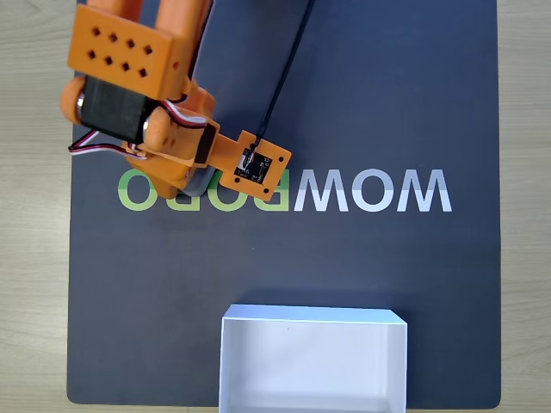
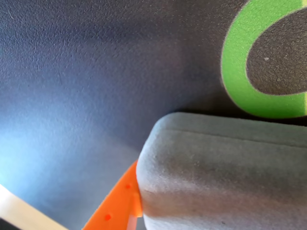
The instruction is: Grab the usb to bin
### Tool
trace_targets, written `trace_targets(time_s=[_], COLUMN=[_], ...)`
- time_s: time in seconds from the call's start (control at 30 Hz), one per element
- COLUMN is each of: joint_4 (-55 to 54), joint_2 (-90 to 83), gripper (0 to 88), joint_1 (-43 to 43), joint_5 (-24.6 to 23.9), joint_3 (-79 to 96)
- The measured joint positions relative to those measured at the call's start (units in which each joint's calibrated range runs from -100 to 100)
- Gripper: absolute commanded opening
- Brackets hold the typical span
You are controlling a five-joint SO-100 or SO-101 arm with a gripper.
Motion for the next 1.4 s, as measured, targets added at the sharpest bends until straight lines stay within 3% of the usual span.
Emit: trace_targets(time_s=[0.27, 0.63, 0.83, 1.07, 1.4], joint_4=[-1.0, -1.0, -4.7, -9.1, -5.3], joint_2=[-10.5, -52.1, -64.9, -54.9, -13.4], gripper=[15.3, 15.4, 15.4, 15.4, 15.3], joint_1=[-2.1, -18.2, -24.0, -26.3, -27.3], joint_5=[0.2, 3.6, 6.8, 7.4, 2.7], joint_3=[0.3, 0.7, 2.2, -2.7, -35.9])
